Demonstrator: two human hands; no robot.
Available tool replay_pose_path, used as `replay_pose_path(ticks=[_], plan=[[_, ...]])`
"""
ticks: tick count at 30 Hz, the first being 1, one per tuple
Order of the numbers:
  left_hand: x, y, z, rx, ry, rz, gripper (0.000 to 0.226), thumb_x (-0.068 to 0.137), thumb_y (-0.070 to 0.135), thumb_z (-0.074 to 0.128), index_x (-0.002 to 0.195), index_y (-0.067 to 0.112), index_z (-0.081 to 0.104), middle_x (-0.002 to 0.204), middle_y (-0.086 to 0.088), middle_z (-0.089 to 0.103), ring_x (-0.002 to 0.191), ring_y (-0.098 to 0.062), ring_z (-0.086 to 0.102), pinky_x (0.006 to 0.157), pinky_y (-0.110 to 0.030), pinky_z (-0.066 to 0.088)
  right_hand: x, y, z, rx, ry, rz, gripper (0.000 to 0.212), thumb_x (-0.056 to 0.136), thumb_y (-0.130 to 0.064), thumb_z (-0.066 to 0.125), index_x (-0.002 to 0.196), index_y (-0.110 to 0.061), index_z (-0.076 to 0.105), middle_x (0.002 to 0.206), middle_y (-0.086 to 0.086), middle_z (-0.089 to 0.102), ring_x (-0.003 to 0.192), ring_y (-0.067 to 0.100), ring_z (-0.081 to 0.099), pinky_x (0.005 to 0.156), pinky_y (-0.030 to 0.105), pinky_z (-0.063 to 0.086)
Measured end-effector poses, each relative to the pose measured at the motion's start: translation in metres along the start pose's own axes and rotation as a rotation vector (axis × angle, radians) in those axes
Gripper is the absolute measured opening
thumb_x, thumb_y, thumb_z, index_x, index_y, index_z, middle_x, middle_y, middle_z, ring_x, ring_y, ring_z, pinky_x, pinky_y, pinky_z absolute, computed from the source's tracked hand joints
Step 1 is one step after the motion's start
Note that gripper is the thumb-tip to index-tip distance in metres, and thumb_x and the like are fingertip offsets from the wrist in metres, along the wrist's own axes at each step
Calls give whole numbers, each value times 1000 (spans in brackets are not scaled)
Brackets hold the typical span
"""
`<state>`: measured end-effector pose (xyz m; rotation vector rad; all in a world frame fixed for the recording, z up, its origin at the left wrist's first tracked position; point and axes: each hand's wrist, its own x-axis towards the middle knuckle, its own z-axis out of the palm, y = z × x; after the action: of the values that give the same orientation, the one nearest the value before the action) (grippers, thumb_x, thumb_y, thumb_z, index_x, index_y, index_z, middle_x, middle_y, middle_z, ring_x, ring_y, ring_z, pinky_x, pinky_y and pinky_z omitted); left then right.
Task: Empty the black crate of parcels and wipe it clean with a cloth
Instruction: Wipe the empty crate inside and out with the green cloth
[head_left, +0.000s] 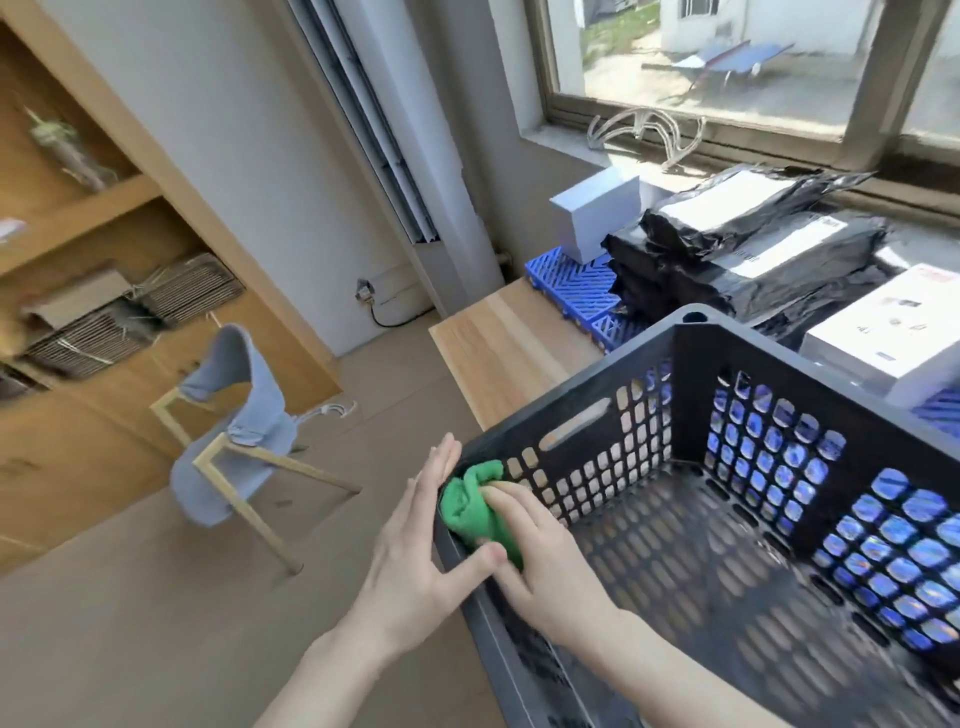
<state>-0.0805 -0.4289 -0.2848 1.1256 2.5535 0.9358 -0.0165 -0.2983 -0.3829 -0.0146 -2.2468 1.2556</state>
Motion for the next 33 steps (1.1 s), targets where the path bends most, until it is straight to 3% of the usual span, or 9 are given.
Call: replay_pose_path(ticks=[4, 7, 10, 12, 18, 21, 26, 29, 33], plan=[[0, -4, 10, 84, 26, 21, 87, 80, 63, 54, 151, 47, 6, 157, 30, 13, 147, 2, 6, 120, -51, 12, 9, 4, 7, 18, 93, -42, 39, 93, -22, 55, 130, -15, 47, 126, 0, 53, 114, 15, 54, 94, 24, 45], [1, -4, 1, 189, 24, 58, 81, 81, 74, 41, 149, 51, 4, 153, 29, 25, 145, 2, 17, 121, -52, 4, 16, 5, 15, -79, 221, -97, 35, 82, -14, 52, 117, -15, 47, 108, 6, 54, 91, 22, 57, 68, 35, 52], [10, -2, -7, 224, 57, 98, 74, 84, 70, 41, 150, 47, 16, 143, 30, 38, 138, 3, 29, 120, -51, 13, 28, 12, 13, -183, 352, -152, 35, 77, -7, 51, 111, -13, 49, 100, 6, 50, 82, 24, 52, 58, 33, 50], [23, 1, -6, 233, 32, 130, 71, 86, 65, 43, 150, 44, 21, 147, 27, 35, 140, 1, 28, 118, -51, 20, 34, 18, 9, -225, 412, -160, 32, 79, -8, 51, 111, -12, 49, 101, 4, 45, 80, 25, 53, 55, 31, 49], [63, 13, 3, 316, -153, 248, 73, 88, 61, 40, 153, 41, 12, 158, 30, 8, 147, 2, 1, 120, -48, 17, 39, 47, -18, -228, 592, -41, 39, 75, 4, 51, 111, -9, 48, 103, 9, 49, 89, 25, 52, 73, 31, 49], [66, 13, 4, 390, -196, 270, 75, 87, 66, 36, 153, 44, 5, 156, 35, -1, 146, 6, -5, 122, -44, 11, 46, 67, -52, -224, 725, 93, 46, 73, 9, 62, 113, -9, 48, 106, 8, 47, 95, 23, 51, 83, 28, 45], [64, 13, 6, 459, -216, 276, 75, 86, 70, 31, 152, 46, 2, 156, 35, -7, 145, 8, -7, 121, -43, 14, 55, 79, -75, -230, 889, 226, 35, 83, 3, 61, 117, -3, 55, 112, 11, 51, 102, 23, 51, 90, 28, 43], [65, 11, 6, 461, -209, 279, 76, 86, 69, 33, 152, 45, 4, 156, 34, -5, 145, 8, -5, 121, -44, 18, 51, 62, -43, -232, 836, 154, 35, 83, 1, 60, 117, -5, 55, 114, 11, 54, 103, 24, 52, 91, 34, 45], [67, 9, 7, 445, -201, 303, 76, 87, 66, 37, 153, 41, 10, 158, 30, 2, 146, 6, 2, 119, -44, 22, 33, 41, 10, -315, 623, -87, 29, 87, -3, 59, 114, -12, 53, 112, 6, 51, 92, 24, 53, 77, 37, 49]])
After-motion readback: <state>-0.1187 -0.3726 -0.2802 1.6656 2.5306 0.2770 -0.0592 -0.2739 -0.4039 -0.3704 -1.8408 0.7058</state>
